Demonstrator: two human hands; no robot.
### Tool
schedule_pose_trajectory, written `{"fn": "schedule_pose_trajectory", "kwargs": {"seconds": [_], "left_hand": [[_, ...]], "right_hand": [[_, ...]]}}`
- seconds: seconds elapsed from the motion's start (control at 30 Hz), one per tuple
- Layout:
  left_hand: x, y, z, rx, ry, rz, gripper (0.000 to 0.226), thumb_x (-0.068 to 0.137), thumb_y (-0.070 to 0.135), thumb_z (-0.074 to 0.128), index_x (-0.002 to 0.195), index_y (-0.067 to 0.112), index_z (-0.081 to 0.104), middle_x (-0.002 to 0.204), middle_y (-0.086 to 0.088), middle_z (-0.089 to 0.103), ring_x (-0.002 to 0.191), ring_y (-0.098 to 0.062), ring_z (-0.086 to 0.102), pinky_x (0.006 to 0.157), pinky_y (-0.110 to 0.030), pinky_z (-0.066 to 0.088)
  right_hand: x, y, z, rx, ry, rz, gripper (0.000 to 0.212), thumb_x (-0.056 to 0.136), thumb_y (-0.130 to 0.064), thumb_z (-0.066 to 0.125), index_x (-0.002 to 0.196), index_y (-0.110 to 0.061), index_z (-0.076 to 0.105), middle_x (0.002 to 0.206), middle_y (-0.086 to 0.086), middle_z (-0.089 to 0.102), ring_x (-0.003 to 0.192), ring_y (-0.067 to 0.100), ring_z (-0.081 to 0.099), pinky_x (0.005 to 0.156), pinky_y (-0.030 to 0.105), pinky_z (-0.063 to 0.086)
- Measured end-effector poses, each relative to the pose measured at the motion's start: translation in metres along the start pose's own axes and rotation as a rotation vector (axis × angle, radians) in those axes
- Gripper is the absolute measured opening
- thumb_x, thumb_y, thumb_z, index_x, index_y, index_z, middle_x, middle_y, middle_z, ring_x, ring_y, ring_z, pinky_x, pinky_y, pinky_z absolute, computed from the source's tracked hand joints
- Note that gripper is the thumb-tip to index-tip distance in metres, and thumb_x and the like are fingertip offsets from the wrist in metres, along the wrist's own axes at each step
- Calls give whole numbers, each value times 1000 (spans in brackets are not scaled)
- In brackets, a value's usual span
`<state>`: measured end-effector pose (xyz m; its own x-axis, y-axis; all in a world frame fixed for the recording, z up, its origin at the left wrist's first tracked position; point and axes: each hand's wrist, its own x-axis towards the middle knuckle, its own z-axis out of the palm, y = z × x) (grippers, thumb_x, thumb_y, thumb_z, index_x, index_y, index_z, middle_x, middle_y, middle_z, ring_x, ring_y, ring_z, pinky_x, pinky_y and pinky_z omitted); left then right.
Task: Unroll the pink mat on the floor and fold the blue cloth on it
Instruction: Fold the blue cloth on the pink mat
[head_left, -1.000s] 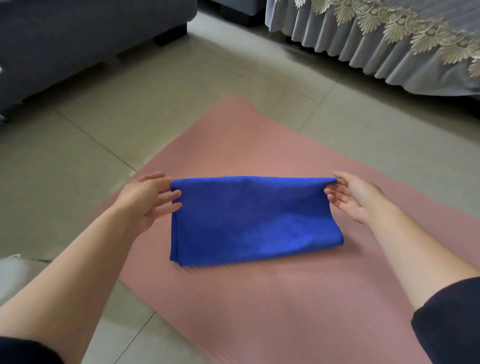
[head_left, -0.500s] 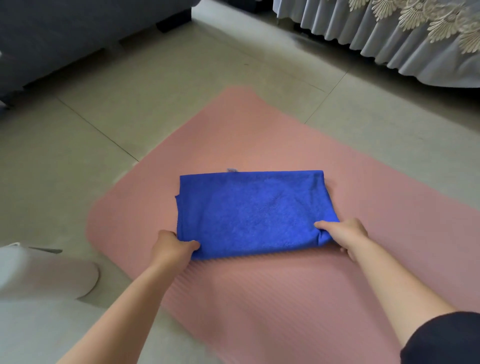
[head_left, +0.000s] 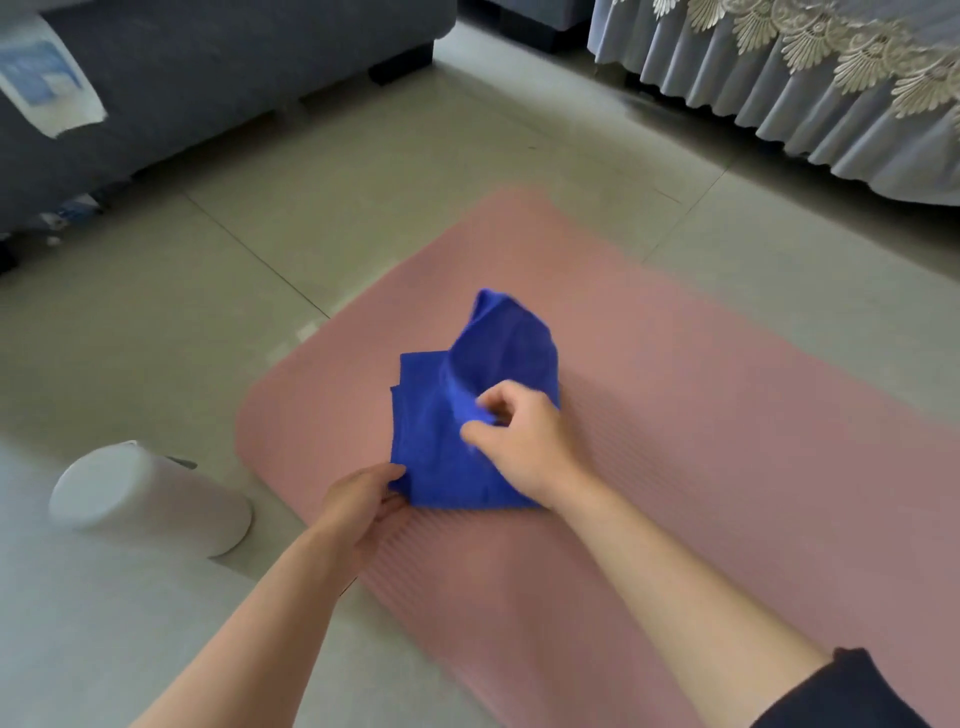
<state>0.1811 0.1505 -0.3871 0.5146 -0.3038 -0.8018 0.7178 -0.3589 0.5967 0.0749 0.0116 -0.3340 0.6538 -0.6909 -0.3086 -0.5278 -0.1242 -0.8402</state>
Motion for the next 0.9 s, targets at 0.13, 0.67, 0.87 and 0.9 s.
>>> {"fn": "schedule_pose_trajectory", "kwargs": {"seconds": [0.13,0.67,0.87,0.9], "left_hand": [[2,-1,-3,6,-56,38,22,90,25,54,90,13,73,93,-10,77,86,-26,73,77,-38,56],[-59,82,-6,39,-195,162,11,87,13,64,89,3,65,71,-11,66,50,-16,67,48,-22,57],[-120,130,-79,540,-323,198,43,68,21,83,107,6,70,93,-7,74,78,-12,70,72,-21,59],[-129,134,-92,626,-271,218,41,68,20,83,105,8,71,92,-3,74,76,-9,69,70,-20,58]], "right_hand": [[-18,27,15,-213,-252,-50,47,76,-23,62,122,-25,53,120,-17,51,110,4,49,82,15,39],[11,17,-20,-37,213,-237,24,67,-2,62,81,-19,70,90,-1,65,92,20,57,79,36,41],[9,-85,-25,361,-151,-251,19,61,-14,71,79,-12,69,70,-3,68,62,11,60,54,22,48],[5,-92,-20,375,-200,-238,20,63,-17,73,82,-11,70,75,-1,69,66,13,63,58,25,50]]}}
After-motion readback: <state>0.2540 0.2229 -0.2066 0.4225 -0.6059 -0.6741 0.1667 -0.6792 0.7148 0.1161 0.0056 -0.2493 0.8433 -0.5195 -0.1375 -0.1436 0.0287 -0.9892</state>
